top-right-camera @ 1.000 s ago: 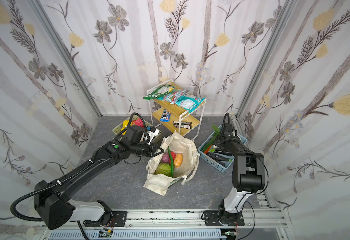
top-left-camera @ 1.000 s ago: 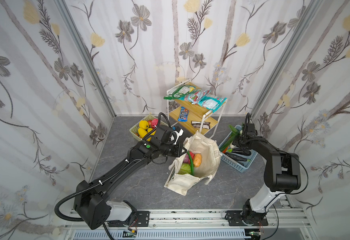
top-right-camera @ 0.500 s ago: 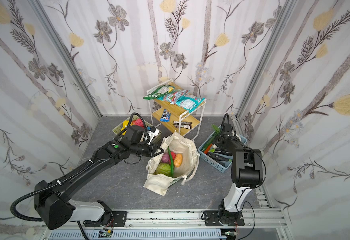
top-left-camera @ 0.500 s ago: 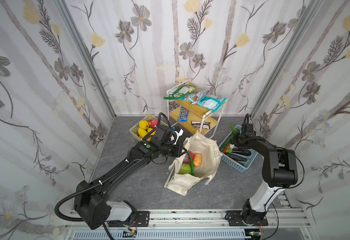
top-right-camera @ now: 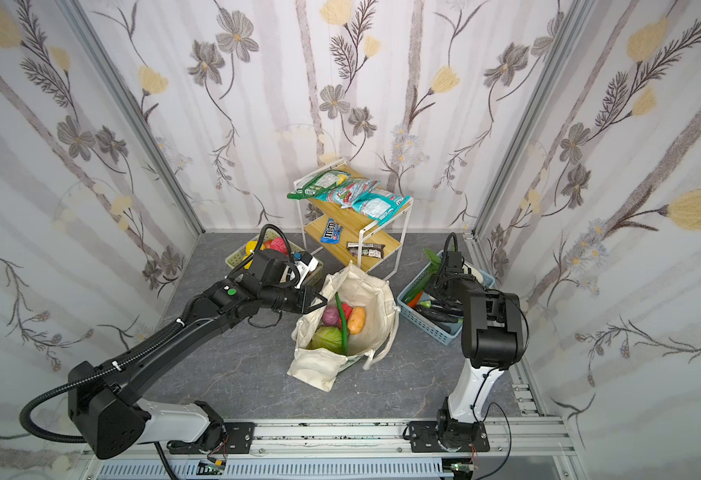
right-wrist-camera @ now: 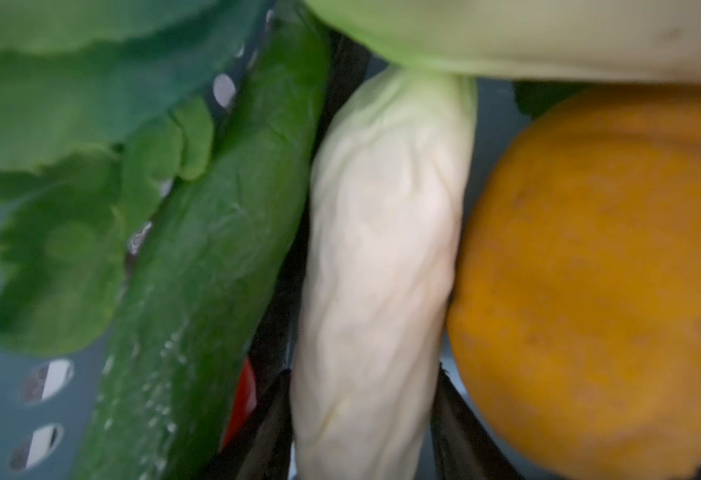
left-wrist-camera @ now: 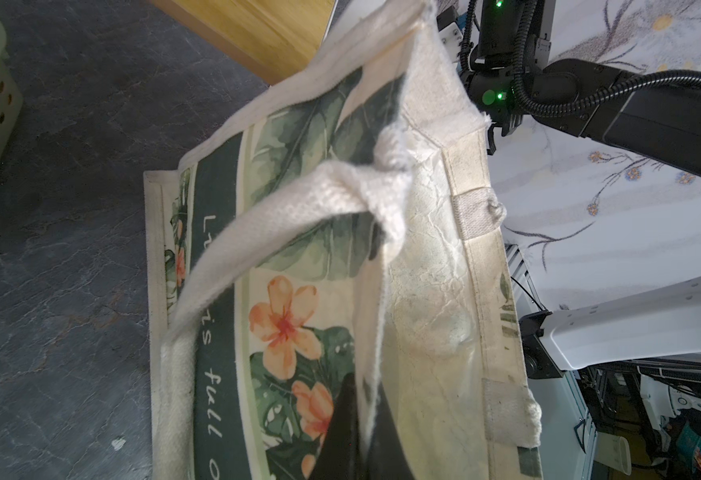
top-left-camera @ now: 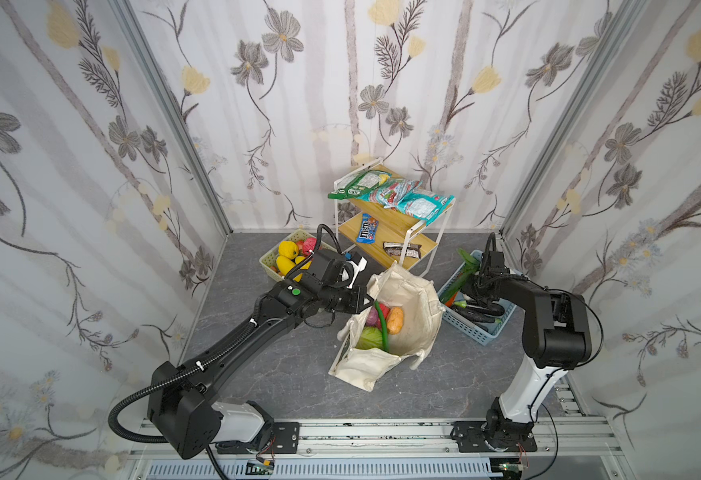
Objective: Place the food into the grocery bag and tie it
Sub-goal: 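Lower the right gripper into the basket and close on the white gourd, then lift the white gourd with the right gripper and carry it toward the bag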
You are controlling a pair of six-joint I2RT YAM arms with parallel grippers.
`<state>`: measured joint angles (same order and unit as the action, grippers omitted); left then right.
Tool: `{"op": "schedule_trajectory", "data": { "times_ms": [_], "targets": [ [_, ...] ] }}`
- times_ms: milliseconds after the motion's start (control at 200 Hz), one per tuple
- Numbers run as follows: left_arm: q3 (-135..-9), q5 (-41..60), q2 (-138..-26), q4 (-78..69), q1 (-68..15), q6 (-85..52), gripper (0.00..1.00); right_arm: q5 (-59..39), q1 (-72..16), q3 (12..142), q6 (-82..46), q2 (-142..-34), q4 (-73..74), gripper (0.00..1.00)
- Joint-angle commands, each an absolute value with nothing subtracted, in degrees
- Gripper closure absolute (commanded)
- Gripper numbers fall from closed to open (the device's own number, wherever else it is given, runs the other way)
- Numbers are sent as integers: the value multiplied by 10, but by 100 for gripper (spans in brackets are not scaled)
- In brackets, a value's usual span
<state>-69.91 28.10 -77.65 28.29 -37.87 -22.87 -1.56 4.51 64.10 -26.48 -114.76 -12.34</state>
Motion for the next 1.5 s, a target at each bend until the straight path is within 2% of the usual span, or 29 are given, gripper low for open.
{"op": "schedule_trajectory", "data": {
  "times_ms": [0, 285, 764, 1494],
  "targets": [
    [-708, 285, -779, 276, -377, -223, 100, -17, 47, 636, -259, -1127, -110, 55],
    [-702, 285, -779, 271, -377, -224, 100, -37, 49, 615, -248, -1071, -127, 60],
    [-693, 287, -775, 263, -377, -227, 100, -88, 49, 547, -247, -956, -133, 60],
    [-692, 287, -774, 256, -378, -236, 100, -140, 47, 556, -237, -829, -184, 59]
  ]
}}
